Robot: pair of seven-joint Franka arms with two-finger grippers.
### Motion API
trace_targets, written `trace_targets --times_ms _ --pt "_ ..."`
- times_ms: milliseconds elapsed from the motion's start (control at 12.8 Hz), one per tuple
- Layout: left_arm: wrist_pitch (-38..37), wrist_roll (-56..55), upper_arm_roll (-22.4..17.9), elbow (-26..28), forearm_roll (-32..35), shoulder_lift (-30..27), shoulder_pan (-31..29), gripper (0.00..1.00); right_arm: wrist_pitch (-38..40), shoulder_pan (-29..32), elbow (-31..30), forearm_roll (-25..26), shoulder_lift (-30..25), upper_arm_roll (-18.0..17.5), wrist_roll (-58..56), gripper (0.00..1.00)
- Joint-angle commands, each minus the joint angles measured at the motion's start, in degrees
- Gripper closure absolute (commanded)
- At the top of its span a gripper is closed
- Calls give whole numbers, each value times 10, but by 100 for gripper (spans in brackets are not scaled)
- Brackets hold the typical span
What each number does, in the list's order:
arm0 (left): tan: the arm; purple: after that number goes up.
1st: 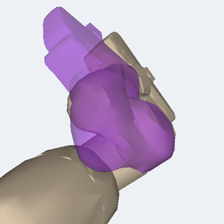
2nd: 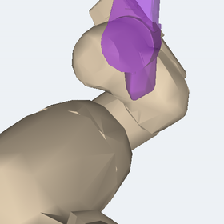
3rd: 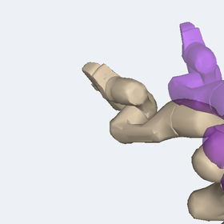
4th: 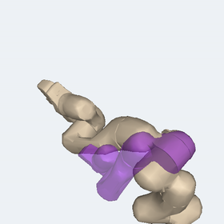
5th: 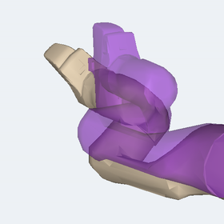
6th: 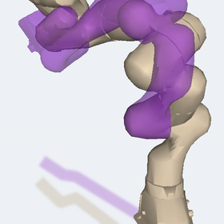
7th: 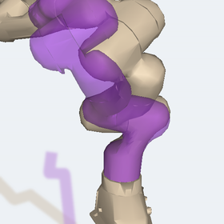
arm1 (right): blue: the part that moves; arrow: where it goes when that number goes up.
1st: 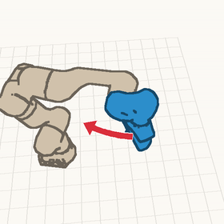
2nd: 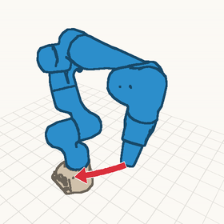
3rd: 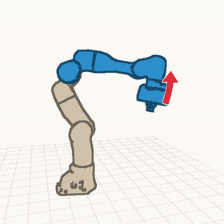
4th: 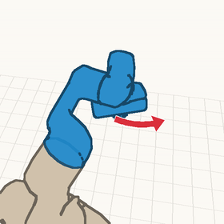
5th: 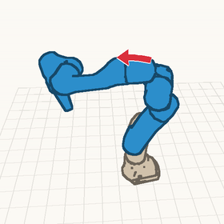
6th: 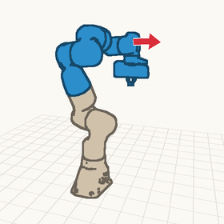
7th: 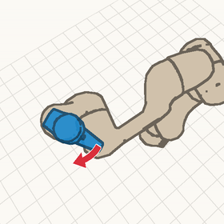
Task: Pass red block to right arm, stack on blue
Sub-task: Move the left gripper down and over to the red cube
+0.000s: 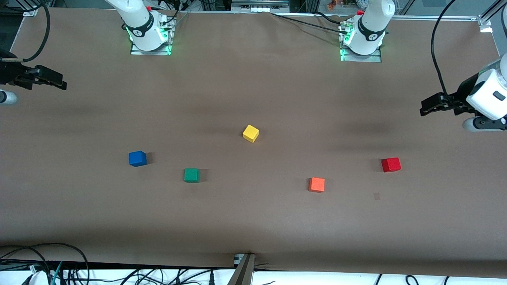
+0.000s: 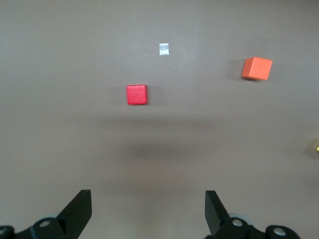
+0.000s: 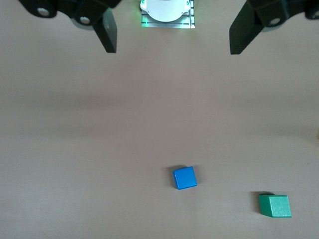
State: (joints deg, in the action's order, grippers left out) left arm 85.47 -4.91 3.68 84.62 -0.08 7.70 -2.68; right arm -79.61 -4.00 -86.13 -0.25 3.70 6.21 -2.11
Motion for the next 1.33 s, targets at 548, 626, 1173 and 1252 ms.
trace_targets --times_ms 548,626,1173,1252 --pt "-71 481 -32 -81 40 38 -109 0 2 2 11 -1 4 -1 6 0" --pt "-65 528 -32 -82 37 50 -124 0 2 2 11 0 4 -1 6 0" --pt "-1 850 -32 -82 -103 172 -250 0 2 2 11 -1 8 -1 6 0" --pt "0 885 -32 -82 -128 195 -263 0 2 2 11 -1 8 -1 6 0"
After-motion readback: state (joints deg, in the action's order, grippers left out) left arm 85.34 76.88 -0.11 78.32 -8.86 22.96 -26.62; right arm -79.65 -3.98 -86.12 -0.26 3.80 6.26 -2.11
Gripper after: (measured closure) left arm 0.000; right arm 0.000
